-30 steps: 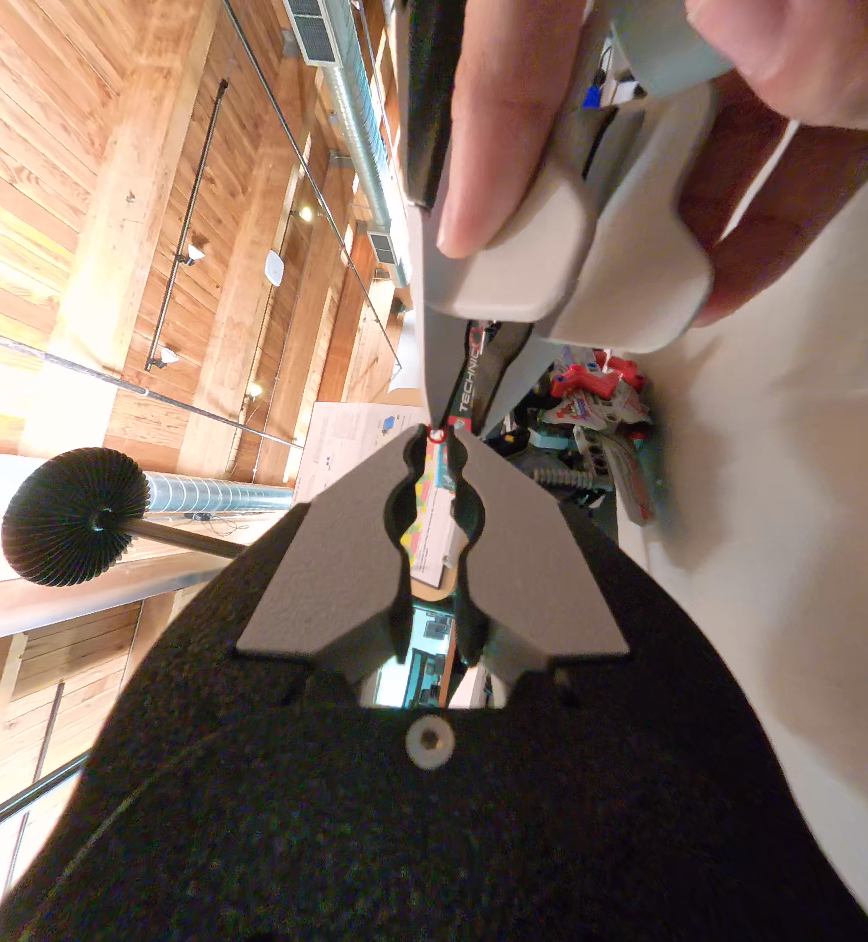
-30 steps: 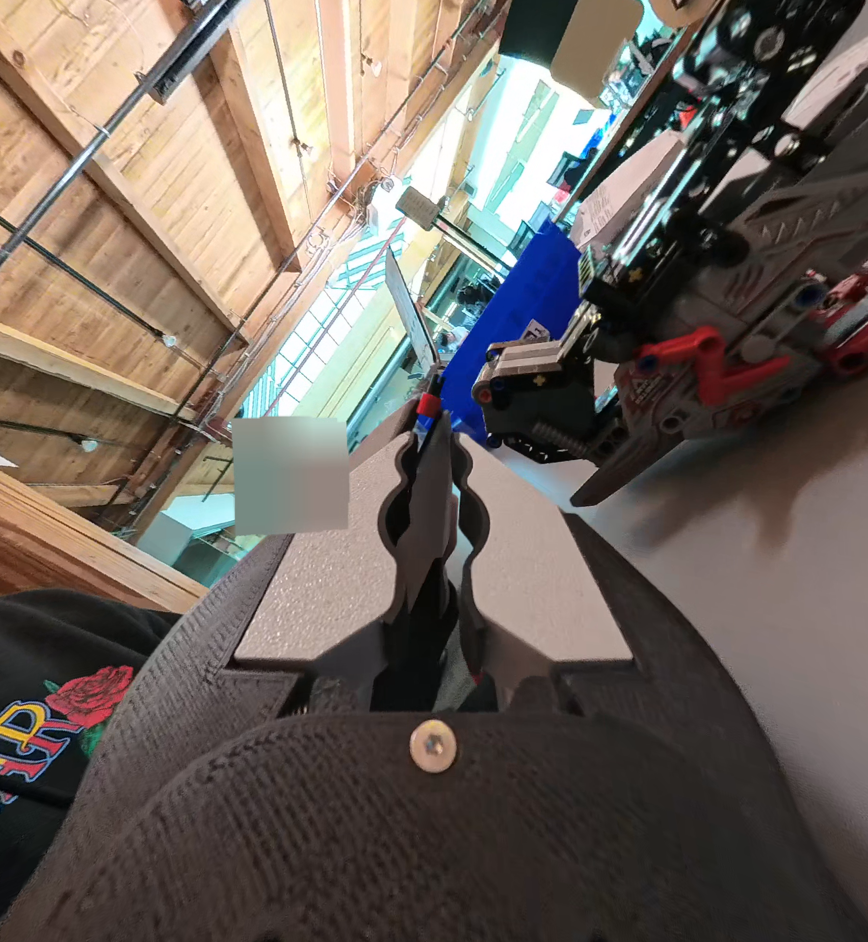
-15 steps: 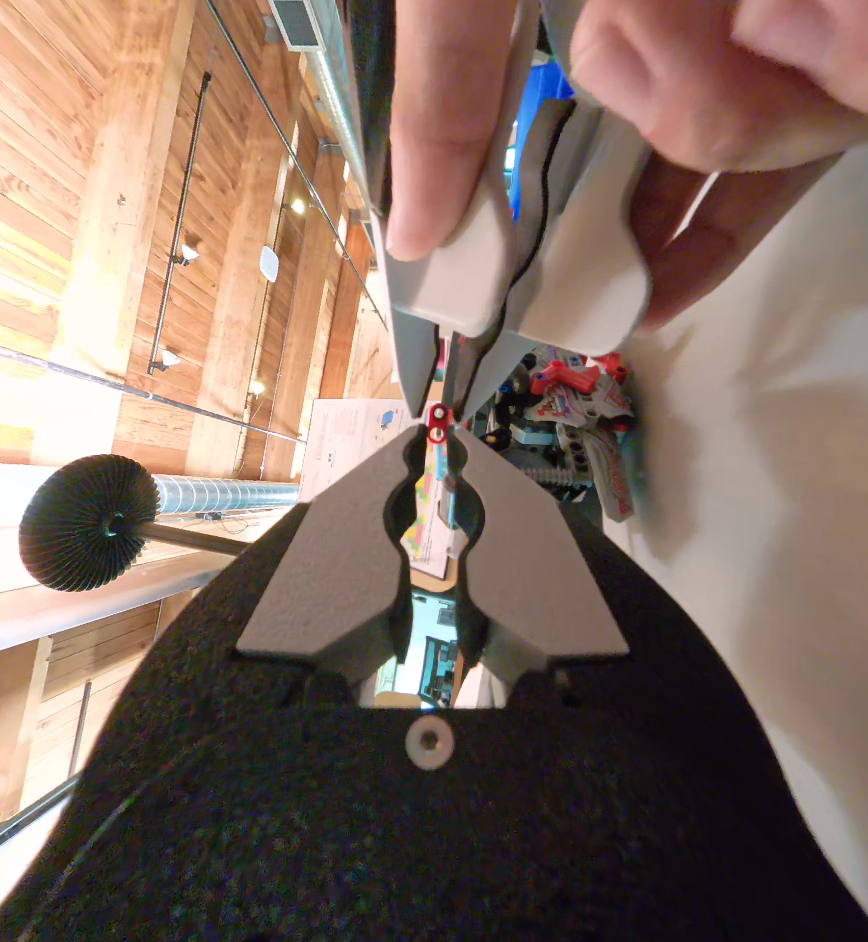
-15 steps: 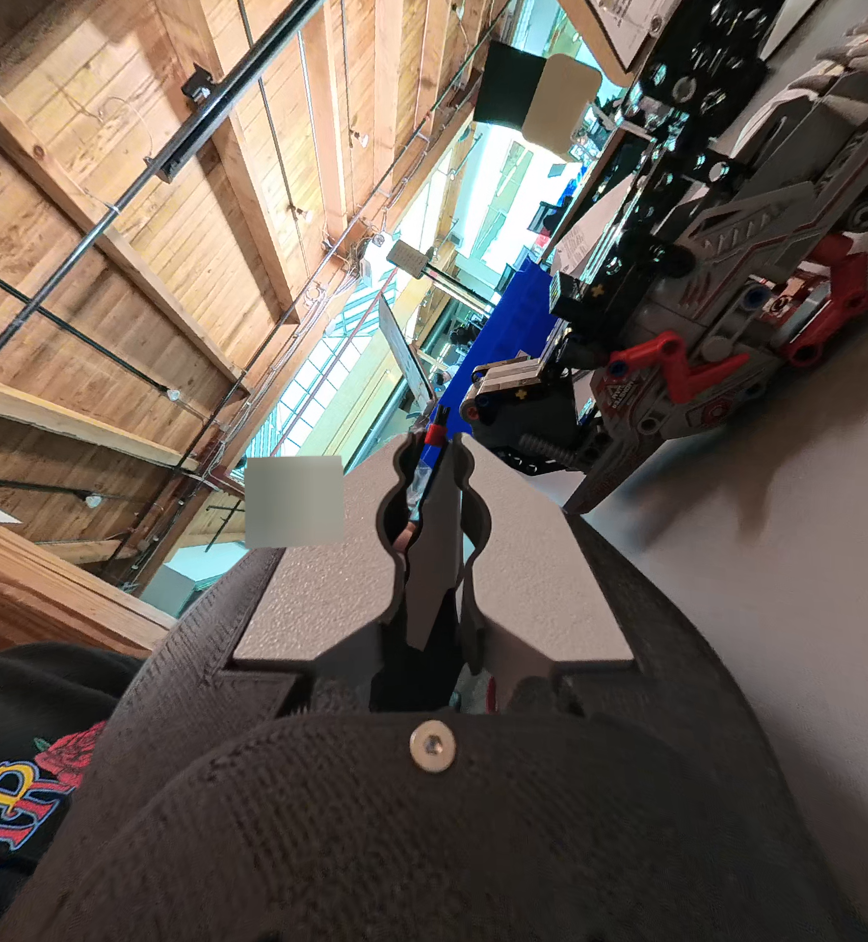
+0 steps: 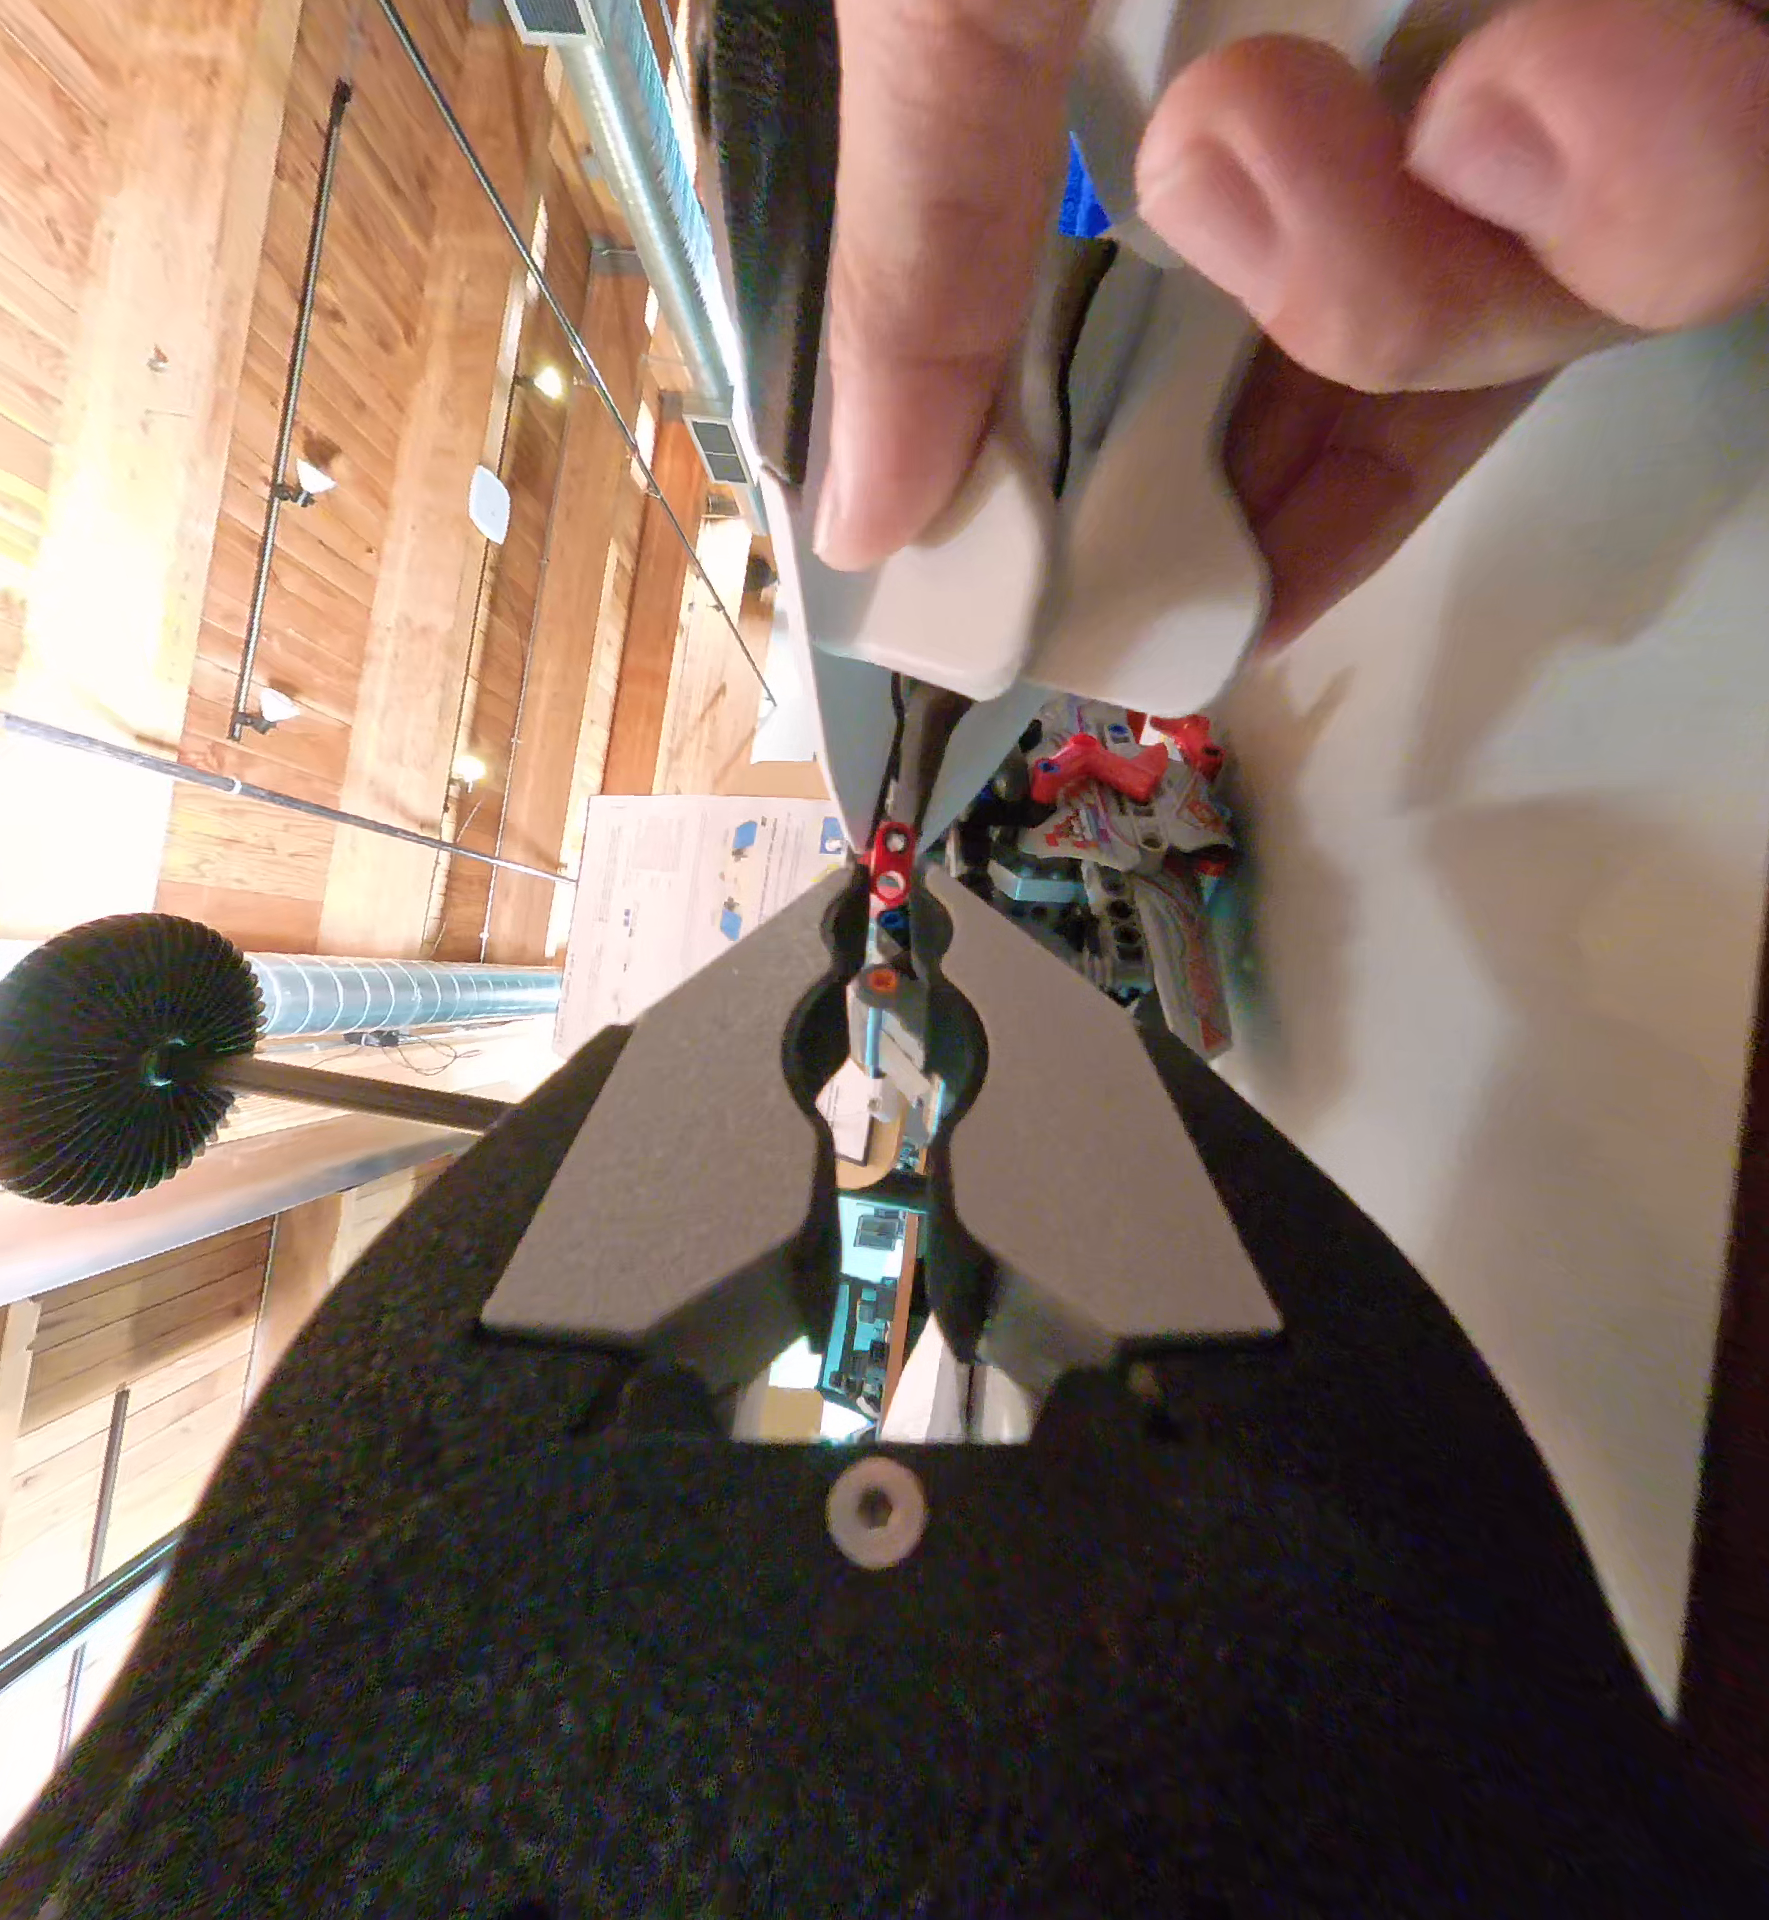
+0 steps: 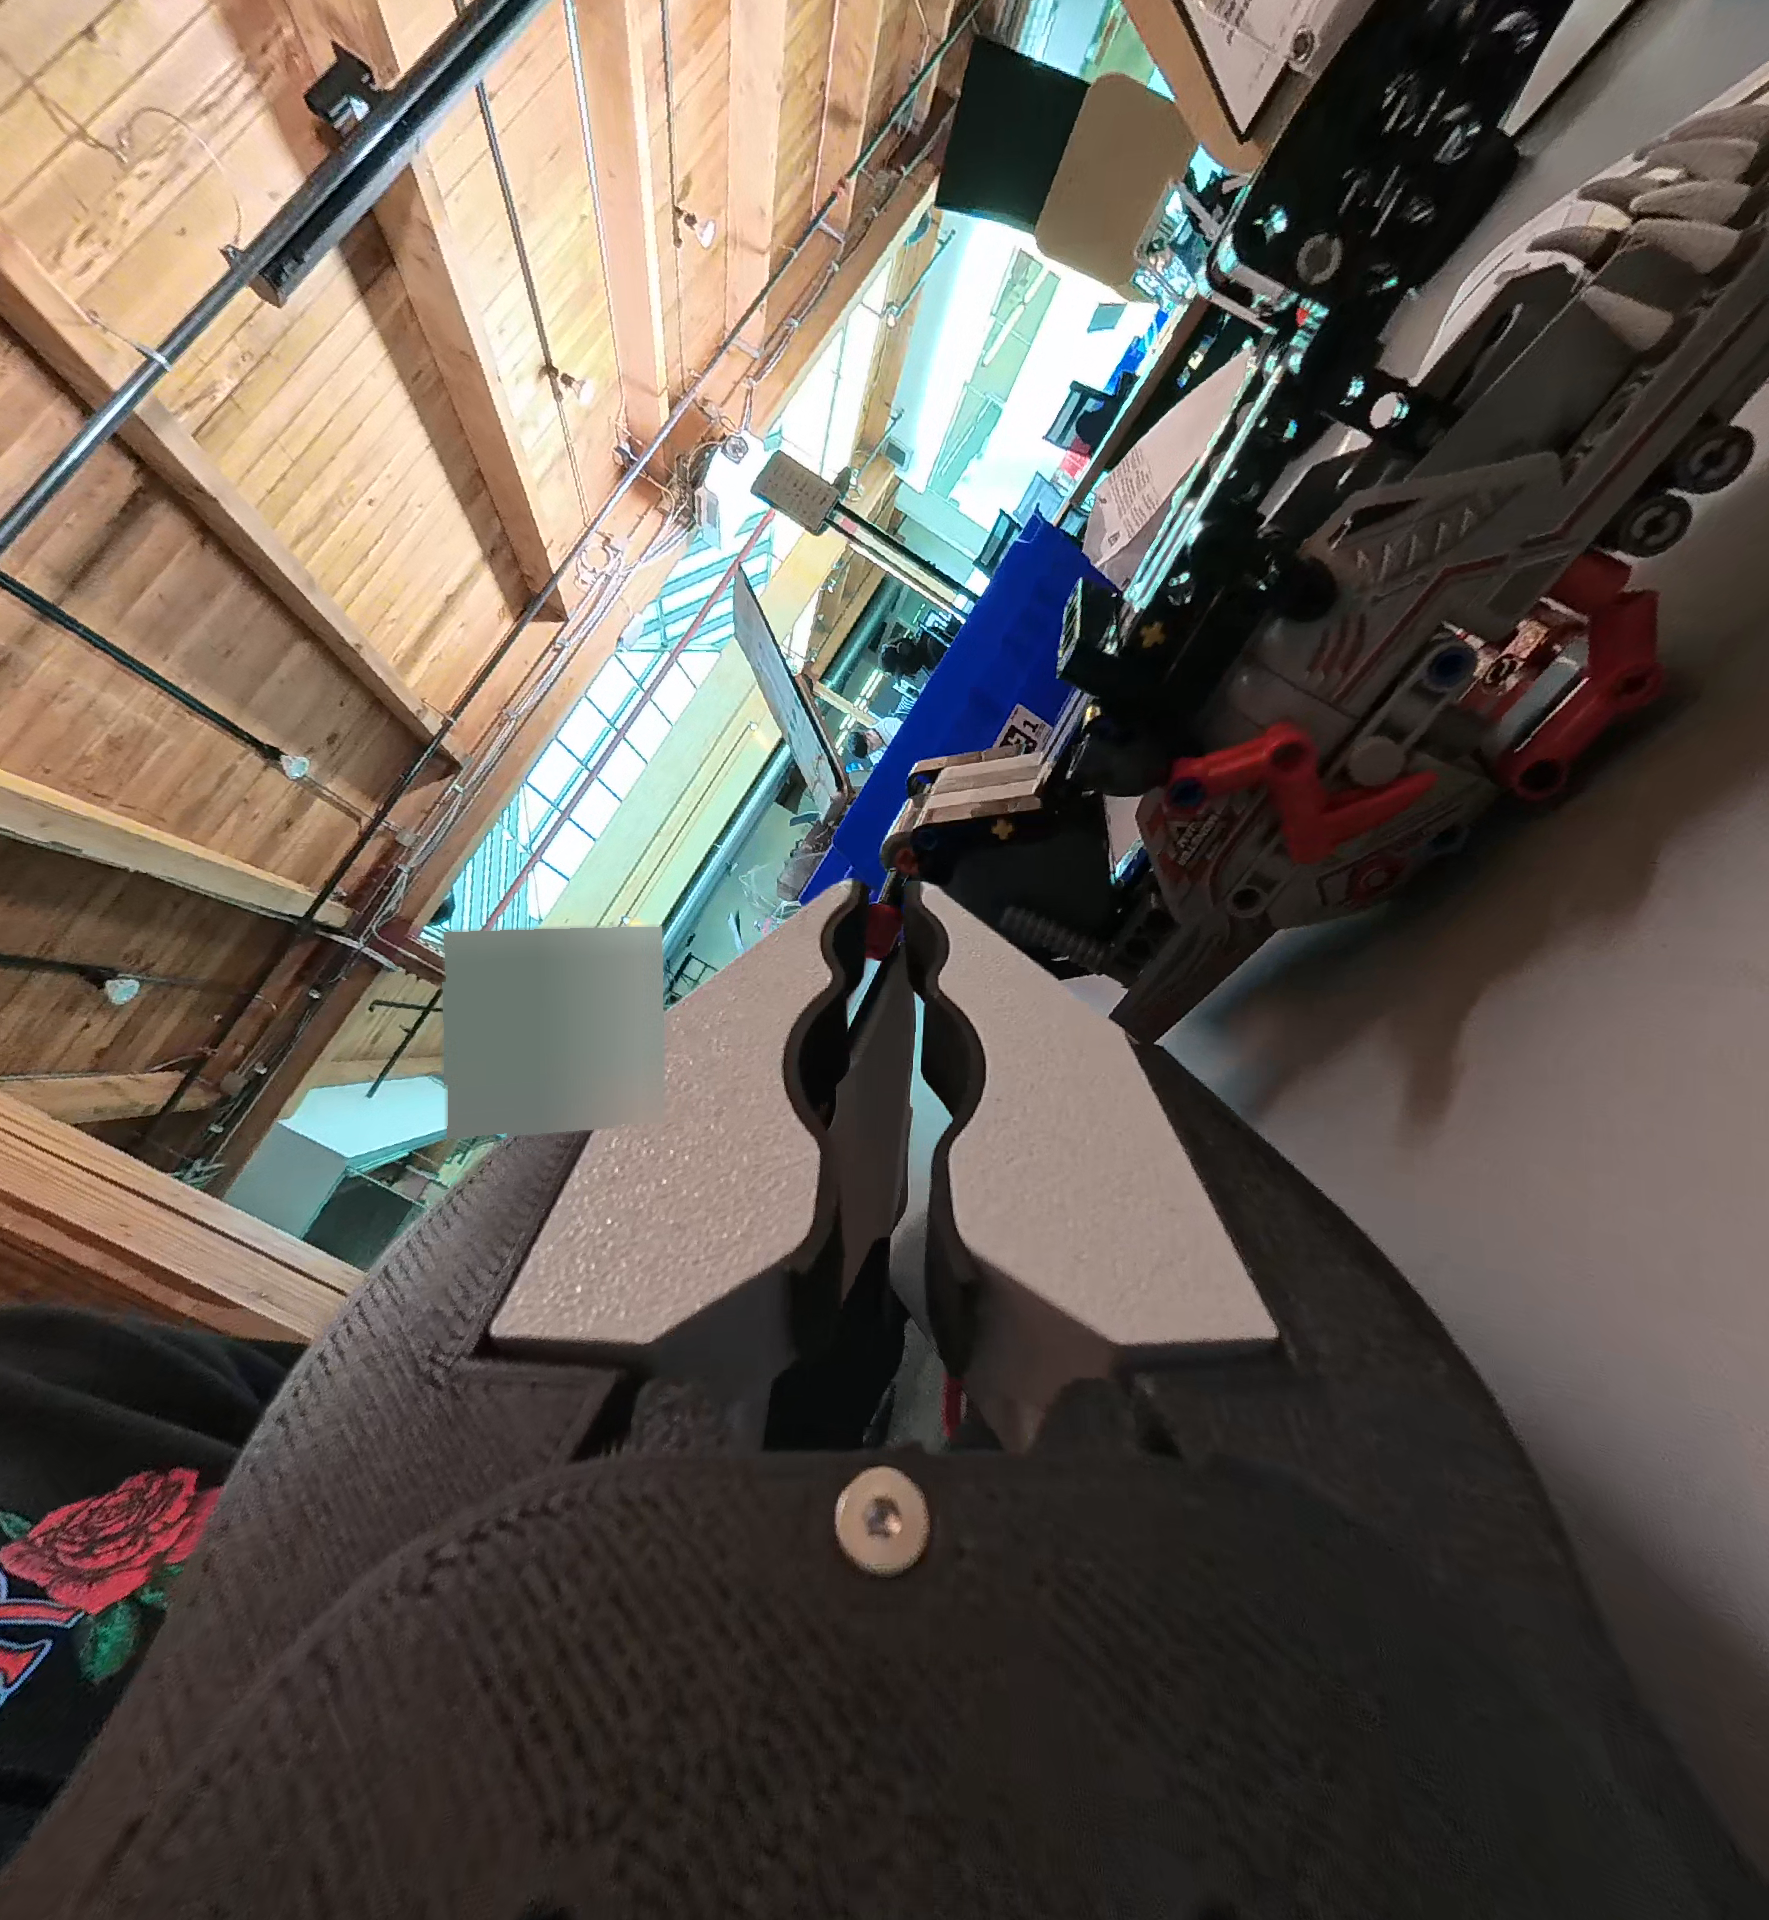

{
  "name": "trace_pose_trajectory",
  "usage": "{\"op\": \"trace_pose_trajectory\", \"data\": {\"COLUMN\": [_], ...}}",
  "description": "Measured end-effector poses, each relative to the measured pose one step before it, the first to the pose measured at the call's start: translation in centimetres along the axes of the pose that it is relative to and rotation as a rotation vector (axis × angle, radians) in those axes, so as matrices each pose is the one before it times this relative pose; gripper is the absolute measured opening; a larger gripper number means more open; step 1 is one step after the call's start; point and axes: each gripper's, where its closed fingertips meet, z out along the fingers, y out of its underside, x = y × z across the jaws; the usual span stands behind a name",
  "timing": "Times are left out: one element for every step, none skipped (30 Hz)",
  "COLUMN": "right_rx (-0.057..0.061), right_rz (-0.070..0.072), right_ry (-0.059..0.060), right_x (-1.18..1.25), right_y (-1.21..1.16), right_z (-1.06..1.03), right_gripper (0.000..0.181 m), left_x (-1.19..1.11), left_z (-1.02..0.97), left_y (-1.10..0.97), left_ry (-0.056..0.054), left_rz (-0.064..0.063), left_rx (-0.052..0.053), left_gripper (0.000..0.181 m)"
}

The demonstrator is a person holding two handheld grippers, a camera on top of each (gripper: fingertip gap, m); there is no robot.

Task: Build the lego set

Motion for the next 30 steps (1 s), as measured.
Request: {"op": "trace_pose_trajectory", "data": {"right_rx": [-0.0002, -0.0029, -0.0126, -0.0148, -0.0065, 0.0061, 0.0042, -0.0061, -0.0057, 0.0041, 0.0080, 0.0111, 0.0076, -0.0023, -0.0017, 0.0021, 0.0016, 0.0050, 0.0058, 0.0031, -0.0004, -0.0018, -0.0030, -0.0043, -0.0022, -0.0003, 0.0007, 0.0004, -0.0007, -0.0024], "right_rz": [0.0078, 0.0077, -0.0037, -0.0101, -0.0101, -0.0062, 0.0025, 0.0056, 0.0024, -0.0006, 0.0014, 0.0024, 0.0015, -0.0014, 0.0000, -0.0013, -0.0038, 0.0009, 0.0047, 0.0055, 0.0015, 0.0000, -0.0003, -0.0033, -0.0057, -0.0035, 0.0006, 0.0030, 0.0042, 0.0005], "right_ry": [0.0070, -0.0017, -0.0104, 0.0019, 0.0211, 0.0052, -0.0071, -0.0003, 0.0049, 0.0009, 0.0008, -0.0032, -0.0038, -0.0018, 0.0031, 0.0056, 0.0046, 0.0032, -0.0005, -0.0027, -0.0030, -0.0033, -0.0026, 0.0022, 0.0042, 0.0020, -0.0025, -0.0063, -0.0045, -0.0020], "right_x": [0.163, 0.043, -0.131, -0.006, 0.214, -0.024, -0.146, 0.002, 0.100, 0.029, 0.033, -0.049, -0.053, -0.027, 0.010, 0.036, 0.019, 0.026, -0.015, -0.023, -0.001, -0.002, -0.012, 0.059, 0.088, 0.049, 0.016, -0.021, 0.020, 0.047], "right_y": [-0.024, 0.019, 0.165, 0.242, 0.188, 0.021, 0.024, 0.150, 0.107, -0.049, -0.112, -0.151, -0.095, 0.058, 0.055, 0.002, 0.027, -0.033, -0.053, -0.035, -0.016, -0.030, -0.011, 0.008, -0.004, -0.009, -0.018, -0.032, -0.036, -0.025], "right_z": [0.050, 0.051, 0.042, 0.053, 0.066, 0.079, 0.075, 0.094, 0.057, -0.005, -0.039, -0.041, -0.036, 0.006, 0.030, 0.024, 0.035, 0.021, 0.010, 0.020, 0.017, -0.002, -0.001, 0.021, 0.007, 0.002, 0.020, 0.014, 0.013, 0.026], "right_gripper": [0.005, 0.005, 0.005, 0.007, 0.010, 0.013, 0.012, 0.012, 0.013, 0.012, 0.009, 0.009, 0.008, 0.007, 0.006, 0.006, 0.007, 0.006, 0.006, 0.006, 0.006, 0.006, 0.006, 0.006, 0.006, 0.006, 0.007, 0.006, 0.006, 0.006], "left_x": [0.106, -0.047, -0.117, -0.114, -0.126, -0.147, -0.064, 0.039, 0.086, 0.095, 0.110, 0.093, 0.039, 0.027, 0.018, 0.028, 0.007, -0.003, -0.045, -0.028, -0.001, -0.011, 0.015, 0.075, 0.068, 0.027, -0.014, -0.023, 0.011, 0.035], "left_z": [0.135, 0.161, 0.190, 0.155, 0.076, -0.001, -0.025, -0.075, -0.091, -0.085, -0.052, -0.039, -0.019, -0.018, -0.011, -0.019, -0.011, -0.005, -0.008, -0.008, -0.030, -0.029, -0.016, -0.003, 0.000, 0.001, 0.002, 0.009, 0.017, 0.018], "left_y": [0.232, 0.407, 0.463, 0.294, 0.114, 0.038, 0.022, -0.072, -0.145, -0.137, -0.138, -0.126, -0.090, -0.021, 0.023, 0.030, 0.007, -0.036, -0.043, -0.027, -0.038, -0.056, -0.022, 0.007, -0.012, -0.016, -0.011, -0.031, -0.015, 0.013], "left_ry": [0.0064, 0.0020, 0.0034, 0.0053, 0.0027, -0.0036, -0.0025, 0.0008, 0.0006, 0.0001, 0.0012, 0.0014, -0.0005, -0.0003, -0.0001, 0.0006, -0.0002, -0.0018, -0.0032, -0.0010, 0.0007, -0.0009, -0.0011, 0.0021, 0.0015, -0.0007, -0.0023, -0.0001, 0.0024, 0.0021], "left_rz": [-0.0013, -0.0094, -0.0117, -0.0102, -0.0060, -0.0004, 0.0020, 0.0004, -0.0004, 0.0026, 0.0036, 0.0006, -0.0009, -0.0001, -0.0026, -0.0031, -0.0003, 0.0024, 0.0037, 0.0023, -0.0007, -0.0001, 0.0018, 0.0017, 0.0005, 0.0033, 0.0045, 0.0014, -0.0028, -0.0009], "left_rx": [-0.0176, -0.0300, -0.0297, -0.0157, -0.0014, 0.0013, -0.0005, 0.0038, 0.0055, 0.0034, 0.0017, 0.0019, 0.0001, -0.0039, -0.0057, -0.0049, -0.0039, -0.0014, -0.0003, -0.0003, 0.0028, 0.0049, 0.0031, 0.0007, 0.0006, 0.0009, 0.0012, 0.0028, 0.0022, 0.0000], "left_gripper": [0.004, 0.004, 0.004, 0.004, 0.004, 0.004, 0.004, 0.004, 0.004, 0.004, 0.004, 0.004, 0.004, 0.004, 0.004, 0.004, 0.004, 0.004, 0.004, 0.004, 0.004, 0.004, 0.004, 0.004, 0.004, 0.004, 0.004, 0.004, 0.004, 0.004]}}
